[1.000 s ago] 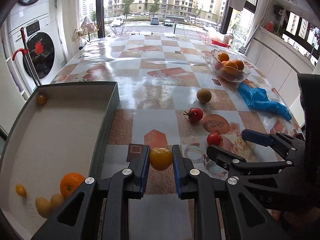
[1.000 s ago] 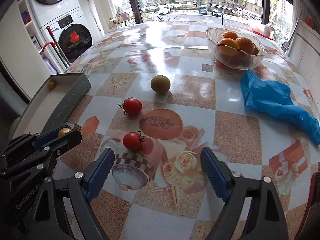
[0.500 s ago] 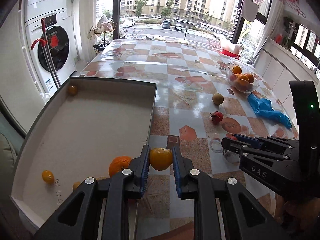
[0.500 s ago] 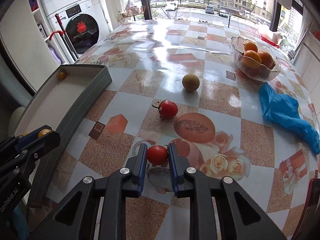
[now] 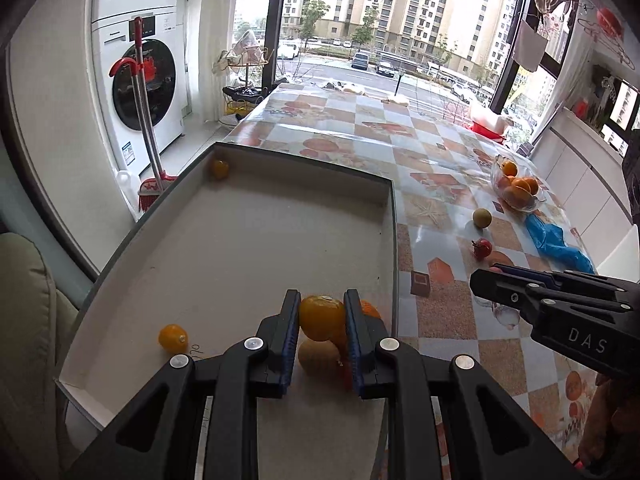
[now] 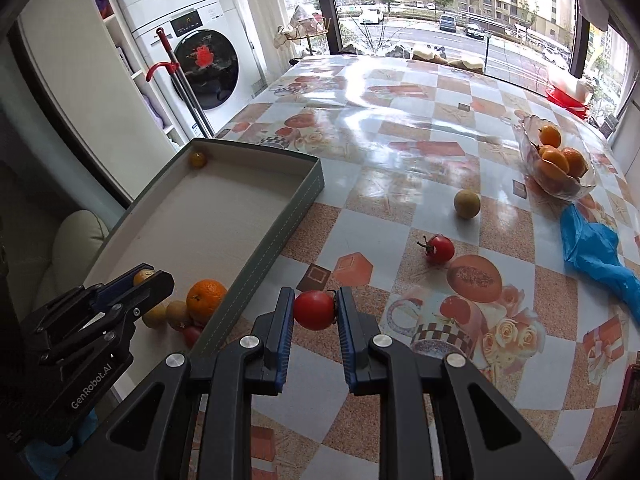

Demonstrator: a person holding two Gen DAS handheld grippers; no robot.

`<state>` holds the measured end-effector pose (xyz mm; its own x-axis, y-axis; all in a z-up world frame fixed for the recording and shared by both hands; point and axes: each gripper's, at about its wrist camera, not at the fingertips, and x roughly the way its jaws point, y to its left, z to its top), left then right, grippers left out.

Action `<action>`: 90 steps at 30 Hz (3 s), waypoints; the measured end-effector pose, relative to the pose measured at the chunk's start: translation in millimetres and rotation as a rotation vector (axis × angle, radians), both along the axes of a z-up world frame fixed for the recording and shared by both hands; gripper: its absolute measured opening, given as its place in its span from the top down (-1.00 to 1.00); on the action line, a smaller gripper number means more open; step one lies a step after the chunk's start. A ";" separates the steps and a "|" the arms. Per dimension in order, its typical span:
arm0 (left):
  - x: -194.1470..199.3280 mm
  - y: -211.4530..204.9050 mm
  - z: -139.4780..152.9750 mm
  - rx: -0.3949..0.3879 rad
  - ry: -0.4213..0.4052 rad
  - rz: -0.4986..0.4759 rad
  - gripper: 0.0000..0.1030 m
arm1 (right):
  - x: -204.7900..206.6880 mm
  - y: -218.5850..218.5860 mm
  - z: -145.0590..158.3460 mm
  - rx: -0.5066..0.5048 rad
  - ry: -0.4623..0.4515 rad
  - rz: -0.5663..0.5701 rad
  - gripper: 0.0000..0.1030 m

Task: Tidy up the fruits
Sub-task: 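Carry both fruits into the grey tray and open both tools, then move both open tools back toward the last red tomato and brown fruit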

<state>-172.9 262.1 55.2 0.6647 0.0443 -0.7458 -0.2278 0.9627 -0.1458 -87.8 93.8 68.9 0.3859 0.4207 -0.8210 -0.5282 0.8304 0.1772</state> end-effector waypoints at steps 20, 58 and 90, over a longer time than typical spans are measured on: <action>-14.2 43.9 -19.4 -0.014 0.028 0.057 0.55 | -24.9 90.9 -5.9 -0.025 0.017 0.151 0.55; 2.2 -80.9 12.8 0.130 0.011 -0.174 -0.95 | 29.4 -133.0 -50.0 -0.153 0.017 -0.425 -1.00; 36.7 -165.0 -36.7 0.190 0.182 -0.279 -0.95 | 63.7 -163.8 -63.9 -0.173 -0.089 -0.442 -1.00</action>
